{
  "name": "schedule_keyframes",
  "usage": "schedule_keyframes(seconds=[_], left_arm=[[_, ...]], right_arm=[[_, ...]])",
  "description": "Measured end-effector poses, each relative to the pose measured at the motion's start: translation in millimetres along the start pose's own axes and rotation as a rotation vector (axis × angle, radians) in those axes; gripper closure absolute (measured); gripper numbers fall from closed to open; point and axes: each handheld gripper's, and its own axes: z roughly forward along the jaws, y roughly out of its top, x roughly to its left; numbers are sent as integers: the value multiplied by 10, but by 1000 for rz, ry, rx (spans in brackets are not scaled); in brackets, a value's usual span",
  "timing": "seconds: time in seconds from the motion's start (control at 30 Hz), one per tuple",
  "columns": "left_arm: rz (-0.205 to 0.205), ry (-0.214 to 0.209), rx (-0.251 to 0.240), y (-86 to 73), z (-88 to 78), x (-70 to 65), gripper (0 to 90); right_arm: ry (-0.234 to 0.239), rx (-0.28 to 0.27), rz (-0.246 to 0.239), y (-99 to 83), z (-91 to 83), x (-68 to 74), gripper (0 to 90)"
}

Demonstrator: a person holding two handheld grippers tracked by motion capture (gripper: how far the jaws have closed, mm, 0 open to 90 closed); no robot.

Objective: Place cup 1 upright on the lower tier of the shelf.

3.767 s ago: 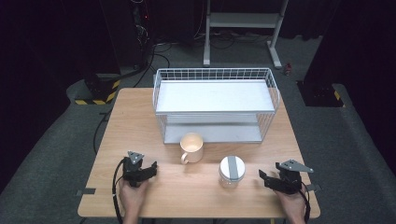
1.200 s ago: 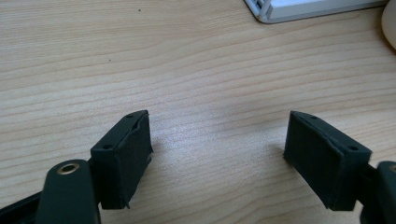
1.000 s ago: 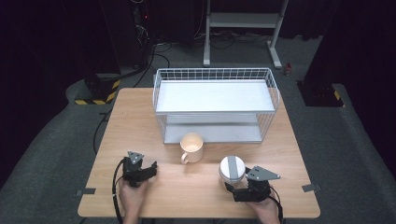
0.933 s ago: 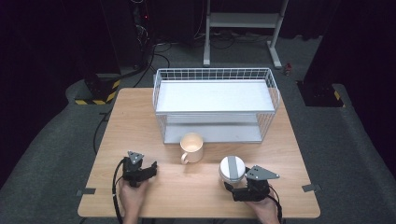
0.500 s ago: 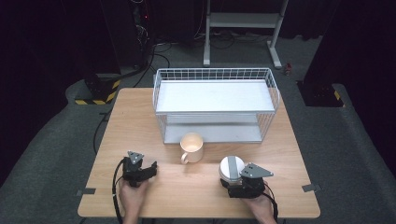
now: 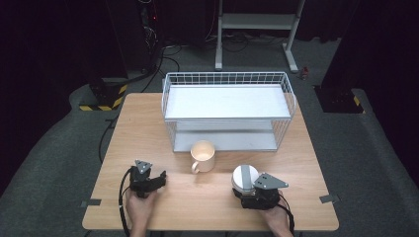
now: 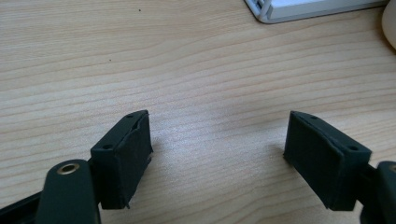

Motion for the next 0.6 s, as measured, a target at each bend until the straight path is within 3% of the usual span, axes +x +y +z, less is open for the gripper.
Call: schedule_keyframes(seconds=[0.6], left_arm=[[-1, 0, 0, 0, 0, 0, 229]], right_arm=[[-19, -13, 25, 96, -47, -152, 183]])
